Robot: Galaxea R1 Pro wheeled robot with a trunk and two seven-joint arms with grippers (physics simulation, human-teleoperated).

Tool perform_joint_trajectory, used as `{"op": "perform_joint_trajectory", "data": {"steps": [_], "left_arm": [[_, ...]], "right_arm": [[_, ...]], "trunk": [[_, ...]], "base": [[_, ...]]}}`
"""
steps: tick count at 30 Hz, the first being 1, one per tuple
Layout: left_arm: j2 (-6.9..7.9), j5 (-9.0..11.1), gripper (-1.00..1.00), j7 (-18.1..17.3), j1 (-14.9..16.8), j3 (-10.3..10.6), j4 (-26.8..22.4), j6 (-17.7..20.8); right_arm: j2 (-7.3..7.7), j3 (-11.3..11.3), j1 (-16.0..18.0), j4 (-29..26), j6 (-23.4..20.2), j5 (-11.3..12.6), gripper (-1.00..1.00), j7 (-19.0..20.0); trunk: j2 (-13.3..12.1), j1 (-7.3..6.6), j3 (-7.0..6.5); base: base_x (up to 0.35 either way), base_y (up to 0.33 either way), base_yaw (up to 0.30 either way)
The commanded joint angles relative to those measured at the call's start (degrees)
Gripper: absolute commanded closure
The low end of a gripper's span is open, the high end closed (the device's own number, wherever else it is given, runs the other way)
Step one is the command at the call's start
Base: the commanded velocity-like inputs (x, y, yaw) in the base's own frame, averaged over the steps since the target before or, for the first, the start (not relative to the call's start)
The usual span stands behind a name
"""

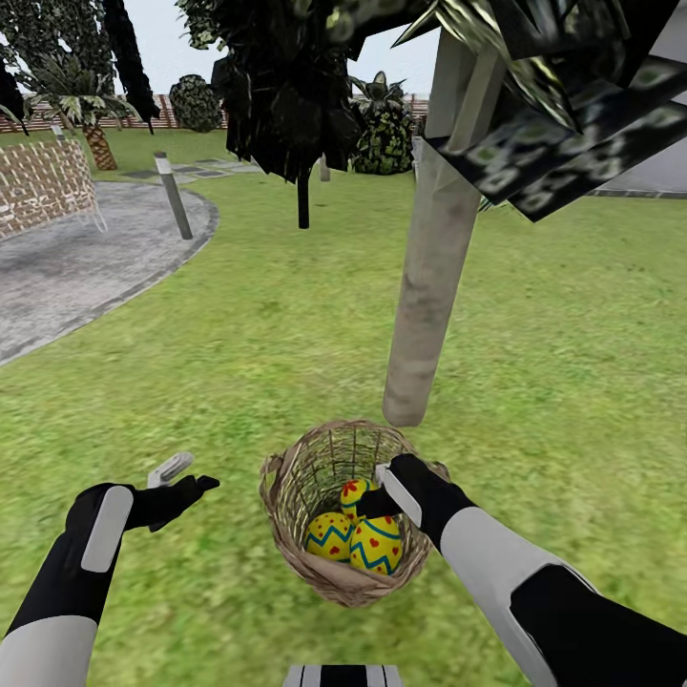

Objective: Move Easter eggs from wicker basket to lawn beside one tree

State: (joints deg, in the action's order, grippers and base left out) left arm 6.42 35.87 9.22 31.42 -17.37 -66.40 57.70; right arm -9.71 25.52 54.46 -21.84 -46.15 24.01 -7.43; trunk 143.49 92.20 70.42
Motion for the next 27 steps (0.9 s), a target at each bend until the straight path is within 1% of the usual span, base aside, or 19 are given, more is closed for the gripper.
{"op": "perform_joint_trajectory", "data": {"steps": [1,6,11,13,15,17,22,25,27], "left_arm": [[0.0,0.6,-1.0,0.5,0.0,0.0,0.0,0.2],[0.0,0.6,-1.0,0.5,0.0,0.0,0.0,0.2],[0.0,0.6,-1.0,0.5,0.0,0.0,0.0,0.2],[0.0,0.6,-1.0,0.5,0.0,0.0,0.0,0.2],[0.0,0.6,-1.0,0.5,0.0,0.0,0.0,0.2],[0.0,0.6,-1.0,0.5,0.0,0.0,0.0,0.2],[0.0,0.6,-1.0,0.5,0.0,0.0,0.0,0.2],[0.0,0.6,-1.0,0.5,0.0,0.0,0.0,0.2],[0.0,0.6,-1.0,0.5,0.0,0.0,0.0,0.2]], "right_arm": [[0.04,0.4,0.0,0.0,-0.2,0.6,-1.0,-0.5],[0.04,0.4,0.0,0.1,-0.2,0.7,-1.0,-0.5],[0.04,0.4,0.0,0.0,-0.2,0.6,-1.0,-0.7],[0.02,0.4,0.0,0.0,-0.1,0.7,-1.0,-1.9],[-0.02,0.4,0.0,-0.1,-0.1,0.6,-1.0,-3.8],[-0.04,0.4,0.0,-0.1,0.0,0.7,-1.0,-4.9],[-0.09,0.3,0.0,-0.2,0.1,0.6,-1.0,-5.4],[-0.18,0.4,0.0,-0.3,0.1,0.6,-1.0,-5.3],[-0.21,0.4,0.0,-0.4,0.2,0.6,-1.0,-5.2]], "trunk": [[0.0,0.01,0.27],[0.1,0.14,1.38],[0.1,0.14,1.38],[0.1,0.14,1.38],[0.1,0.2,1.82],[0.2,0.25,2.26],[0.2,0.3,2.71],[0.2,0.3,2.71],[0.2,0.35,3.15]], "base": [[0.0,0.0,0.0],[0.0,0.0,0.0],[0.0,0.0,0.0],[0.0,0.0,0.0],[0.0,0.0,0.0],[0.0,0.0,0.0],[0.0,0.0,0.0],[0.0,0.0,0.0],[0.0,0.0,0.0]]}}
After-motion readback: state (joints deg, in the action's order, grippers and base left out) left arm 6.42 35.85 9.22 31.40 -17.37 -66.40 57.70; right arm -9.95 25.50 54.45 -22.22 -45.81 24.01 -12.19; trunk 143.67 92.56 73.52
